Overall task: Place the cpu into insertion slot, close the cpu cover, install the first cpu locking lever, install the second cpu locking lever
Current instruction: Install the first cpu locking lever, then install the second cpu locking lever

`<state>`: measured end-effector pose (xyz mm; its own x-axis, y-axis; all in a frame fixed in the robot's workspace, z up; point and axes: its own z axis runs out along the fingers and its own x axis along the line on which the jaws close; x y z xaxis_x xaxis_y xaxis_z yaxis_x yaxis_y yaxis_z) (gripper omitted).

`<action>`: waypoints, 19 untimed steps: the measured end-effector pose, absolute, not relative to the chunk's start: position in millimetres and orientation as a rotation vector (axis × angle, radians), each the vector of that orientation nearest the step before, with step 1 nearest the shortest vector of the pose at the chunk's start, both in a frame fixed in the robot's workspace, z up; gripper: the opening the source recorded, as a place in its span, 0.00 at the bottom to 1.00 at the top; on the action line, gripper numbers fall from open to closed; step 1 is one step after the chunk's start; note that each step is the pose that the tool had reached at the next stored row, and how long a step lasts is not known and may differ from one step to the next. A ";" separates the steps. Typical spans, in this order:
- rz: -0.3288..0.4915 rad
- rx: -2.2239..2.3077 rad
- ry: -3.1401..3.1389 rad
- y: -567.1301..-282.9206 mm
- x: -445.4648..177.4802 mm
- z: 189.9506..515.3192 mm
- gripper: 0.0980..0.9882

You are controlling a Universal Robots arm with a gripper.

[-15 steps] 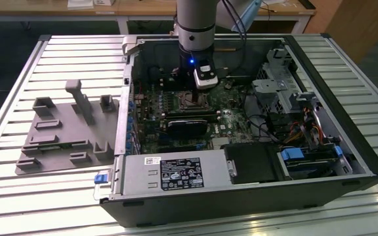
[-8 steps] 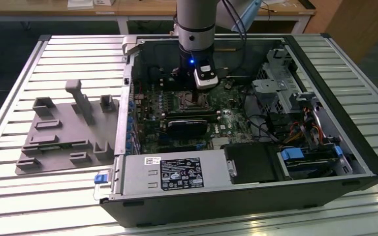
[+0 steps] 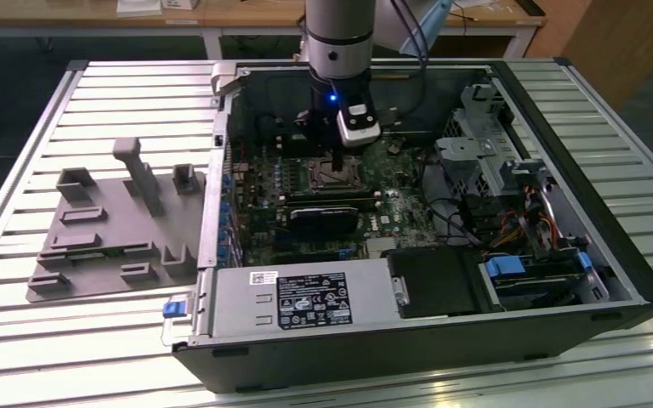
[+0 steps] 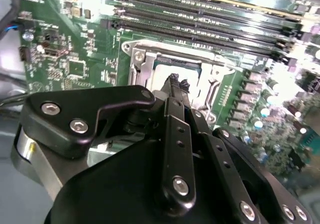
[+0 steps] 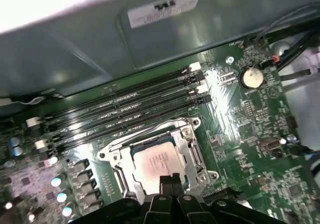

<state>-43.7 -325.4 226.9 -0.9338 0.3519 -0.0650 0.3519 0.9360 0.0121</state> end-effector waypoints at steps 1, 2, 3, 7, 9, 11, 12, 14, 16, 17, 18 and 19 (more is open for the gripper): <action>0.001 0.549 3.026 -325.4 -43.8 230.4 0.01; 0.001 0.548 3.026 -325.5 -43.8 233.4 0.01; 0.001 0.548 3.026 -325.4 -43.8 236.0 0.01; 0.001 0.547 3.026 -325.4 -43.8 239.7 0.01; 0.001 0.547 3.026 -325.4 -43.8 241.3 0.01; 0.001 0.547 3.026 -325.4 -43.8 241.4 0.01; 0.001 0.547 3.026 -325.4 -43.8 241.5 0.01; 0.001 0.547 3.026 -325.4 -43.8 241.6 0.01; 0.001 0.547 3.026 -325.4 -43.8 241.7 0.01; 0.001 0.547 3.026 -325.6 -43.8 241.8 0.01; 0.000 0.547 3.027 -326.2 -43.9 241.9 0.01; 0.001 0.547 3.026 -326.9 -43.9 241.8 0.01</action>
